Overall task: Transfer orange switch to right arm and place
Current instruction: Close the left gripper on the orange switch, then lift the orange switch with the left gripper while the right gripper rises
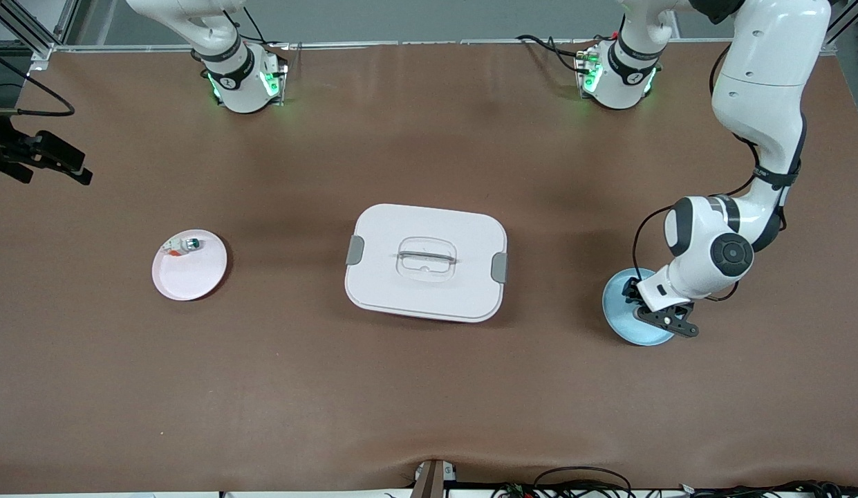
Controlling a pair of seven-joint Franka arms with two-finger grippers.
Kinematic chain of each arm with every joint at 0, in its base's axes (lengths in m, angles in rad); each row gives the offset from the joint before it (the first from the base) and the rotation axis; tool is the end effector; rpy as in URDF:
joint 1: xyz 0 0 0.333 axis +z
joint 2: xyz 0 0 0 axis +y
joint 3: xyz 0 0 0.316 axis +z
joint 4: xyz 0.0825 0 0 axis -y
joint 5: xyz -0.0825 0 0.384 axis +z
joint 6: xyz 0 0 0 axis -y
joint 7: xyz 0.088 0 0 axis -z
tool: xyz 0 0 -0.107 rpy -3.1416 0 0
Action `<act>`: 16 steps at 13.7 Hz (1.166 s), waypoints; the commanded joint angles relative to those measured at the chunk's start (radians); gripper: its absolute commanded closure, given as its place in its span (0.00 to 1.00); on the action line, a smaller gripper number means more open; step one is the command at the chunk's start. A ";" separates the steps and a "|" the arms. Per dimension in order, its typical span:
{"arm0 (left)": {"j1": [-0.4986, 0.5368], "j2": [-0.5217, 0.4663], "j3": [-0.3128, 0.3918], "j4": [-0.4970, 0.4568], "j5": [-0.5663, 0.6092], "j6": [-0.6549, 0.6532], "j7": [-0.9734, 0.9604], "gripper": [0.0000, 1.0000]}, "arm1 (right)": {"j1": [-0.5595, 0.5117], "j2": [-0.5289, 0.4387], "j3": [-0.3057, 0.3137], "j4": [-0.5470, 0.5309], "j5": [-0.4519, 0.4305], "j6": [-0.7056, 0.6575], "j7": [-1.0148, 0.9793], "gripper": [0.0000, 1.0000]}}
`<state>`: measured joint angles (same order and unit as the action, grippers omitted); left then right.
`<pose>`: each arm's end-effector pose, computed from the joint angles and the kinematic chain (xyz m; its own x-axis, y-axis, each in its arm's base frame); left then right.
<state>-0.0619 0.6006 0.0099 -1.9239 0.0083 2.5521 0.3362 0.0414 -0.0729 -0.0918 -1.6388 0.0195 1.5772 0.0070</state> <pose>0.6262 -0.0329 0.1771 0.9220 -0.3866 0.0226 -0.3862 -0.9222 -0.0189 0.5315 -0.0266 0.6324 0.9983 -0.0573 0.0108 -0.0570 -0.9980 -0.0262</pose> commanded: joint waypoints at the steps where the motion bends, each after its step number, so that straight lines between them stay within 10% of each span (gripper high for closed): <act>1: -0.001 -0.008 0.004 0.017 -0.016 0.002 0.017 0.83 | 0.002 -0.012 -0.002 0.001 -0.013 0.000 0.011 0.00; 8: 0.005 -0.195 0.002 0.045 -0.094 -0.260 -0.018 0.83 | 0.003 -0.007 -0.002 0.017 0.000 0.000 0.016 0.00; 16: -0.015 -0.281 -0.076 0.430 -0.109 -0.950 -0.365 0.83 | 0.005 0.140 0.000 0.051 -0.009 0.000 0.024 0.00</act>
<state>-0.0739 0.3324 -0.0378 -1.5600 -0.0796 1.6911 0.0552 0.0419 -0.0135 -0.0909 -1.6212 0.0195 1.5798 0.0096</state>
